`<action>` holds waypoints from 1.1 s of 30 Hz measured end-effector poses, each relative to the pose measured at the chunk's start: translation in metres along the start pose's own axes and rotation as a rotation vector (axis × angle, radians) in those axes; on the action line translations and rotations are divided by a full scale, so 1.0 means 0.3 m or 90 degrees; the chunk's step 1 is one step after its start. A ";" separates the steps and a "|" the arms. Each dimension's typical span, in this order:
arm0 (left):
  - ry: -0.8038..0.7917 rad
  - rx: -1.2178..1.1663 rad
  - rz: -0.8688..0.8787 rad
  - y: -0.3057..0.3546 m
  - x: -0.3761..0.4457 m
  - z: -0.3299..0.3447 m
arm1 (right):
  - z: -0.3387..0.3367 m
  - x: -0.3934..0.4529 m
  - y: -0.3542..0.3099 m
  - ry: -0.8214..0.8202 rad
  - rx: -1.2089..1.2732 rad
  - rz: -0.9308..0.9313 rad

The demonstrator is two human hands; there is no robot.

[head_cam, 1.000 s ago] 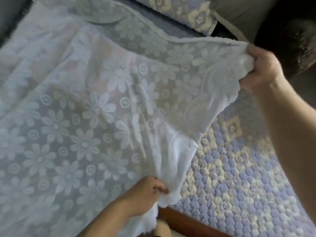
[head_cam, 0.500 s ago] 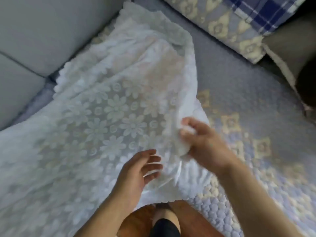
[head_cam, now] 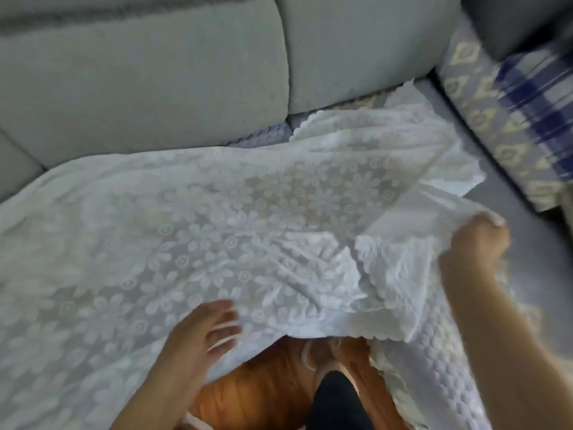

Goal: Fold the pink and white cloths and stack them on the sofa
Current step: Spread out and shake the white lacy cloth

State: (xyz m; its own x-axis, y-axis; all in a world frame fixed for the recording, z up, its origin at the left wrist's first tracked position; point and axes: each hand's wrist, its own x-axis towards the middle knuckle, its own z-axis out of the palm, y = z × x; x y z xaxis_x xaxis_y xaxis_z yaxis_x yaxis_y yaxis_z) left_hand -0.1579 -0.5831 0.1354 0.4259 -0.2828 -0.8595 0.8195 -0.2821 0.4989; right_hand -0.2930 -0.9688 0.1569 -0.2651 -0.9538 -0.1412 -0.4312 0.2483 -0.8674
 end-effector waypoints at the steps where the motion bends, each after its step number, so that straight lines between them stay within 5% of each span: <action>1: 0.001 0.003 -0.025 -0.022 -0.025 -0.106 | -0.016 0.089 -0.011 0.016 -0.008 -0.031; 4: -0.032 0.040 -0.049 0.004 -0.091 -0.313 | -0.014 0.042 -0.137 -0.028 -0.028 -0.143; 7: -0.043 0.010 0.038 0.151 -0.180 -0.400 | 0.042 -0.451 -0.334 -0.221 -0.146 -0.202; 10: -0.085 -0.066 0.124 0.281 -0.278 -0.449 | 0.002 -1.061 -0.389 -0.482 -0.057 -0.291; 14: -0.077 -0.002 0.128 0.265 -0.305 -0.572 | -0.036 -1.376 -0.249 -0.746 -0.084 -0.175; 17: 0.024 0.037 0.038 0.115 -0.212 -0.720 | 0.027 -1.484 -0.051 -0.897 -0.118 0.047; 19: 0.124 0.053 -0.069 -0.020 -0.159 -0.856 | 0.100 -1.543 0.110 -0.939 -0.154 0.197; 26: 0.321 0.076 -0.259 -0.512 -0.126 -1.426 | 0.311 -1.743 0.556 -0.891 -0.285 0.387; 33: 0.637 0.202 -0.264 -0.563 -0.055 -1.844 | 0.379 -2.027 0.503 -0.798 -0.283 0.304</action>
State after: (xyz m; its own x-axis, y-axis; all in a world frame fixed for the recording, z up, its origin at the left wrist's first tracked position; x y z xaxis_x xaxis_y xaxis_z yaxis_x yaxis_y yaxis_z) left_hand -0.0912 -0.0236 0.0034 0.3761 0.7084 -0.5973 0.8952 -0.4442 0.0367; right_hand -0.0986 -0.3706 0.0576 0.3693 -0.2203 -0.9028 -0.8138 0.3924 -0.4286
